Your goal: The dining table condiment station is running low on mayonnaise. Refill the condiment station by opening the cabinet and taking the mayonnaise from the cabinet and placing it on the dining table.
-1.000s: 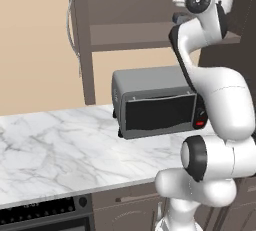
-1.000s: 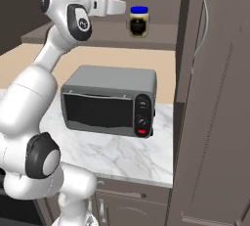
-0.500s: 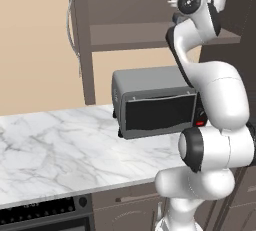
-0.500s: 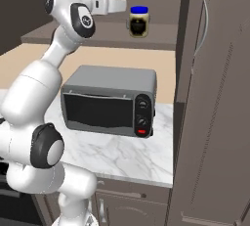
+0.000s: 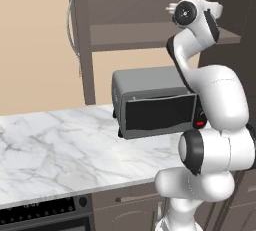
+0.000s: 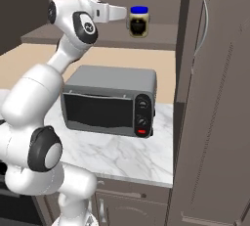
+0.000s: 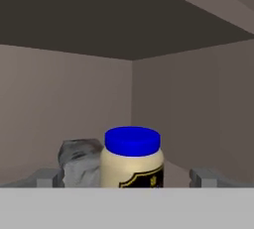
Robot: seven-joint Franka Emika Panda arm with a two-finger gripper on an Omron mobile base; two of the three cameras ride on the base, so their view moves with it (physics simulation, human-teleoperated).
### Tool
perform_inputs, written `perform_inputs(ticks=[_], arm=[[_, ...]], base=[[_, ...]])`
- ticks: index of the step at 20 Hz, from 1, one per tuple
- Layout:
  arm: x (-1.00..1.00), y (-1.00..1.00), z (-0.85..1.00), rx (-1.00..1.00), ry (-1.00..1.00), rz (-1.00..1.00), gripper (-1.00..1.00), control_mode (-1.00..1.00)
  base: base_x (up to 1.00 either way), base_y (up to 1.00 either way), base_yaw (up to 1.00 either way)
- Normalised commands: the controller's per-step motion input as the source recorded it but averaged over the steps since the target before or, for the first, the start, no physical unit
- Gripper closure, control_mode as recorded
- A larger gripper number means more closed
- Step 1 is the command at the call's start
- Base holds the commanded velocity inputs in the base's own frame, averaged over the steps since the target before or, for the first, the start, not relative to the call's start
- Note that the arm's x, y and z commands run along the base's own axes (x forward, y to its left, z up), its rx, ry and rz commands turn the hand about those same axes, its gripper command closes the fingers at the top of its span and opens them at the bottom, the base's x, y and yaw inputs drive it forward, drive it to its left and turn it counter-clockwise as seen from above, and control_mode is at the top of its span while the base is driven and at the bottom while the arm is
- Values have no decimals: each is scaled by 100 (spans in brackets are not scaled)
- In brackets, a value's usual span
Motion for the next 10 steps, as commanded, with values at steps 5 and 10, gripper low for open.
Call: perform_inputs(ticks=[5, 10], arm=[[10, -1, -7, 0, 0, 0, -100, -100], [31, -3, 0, 0, 0, 0, -100, -100]], base=[[0, 0, 0], [0, 0, 0]])
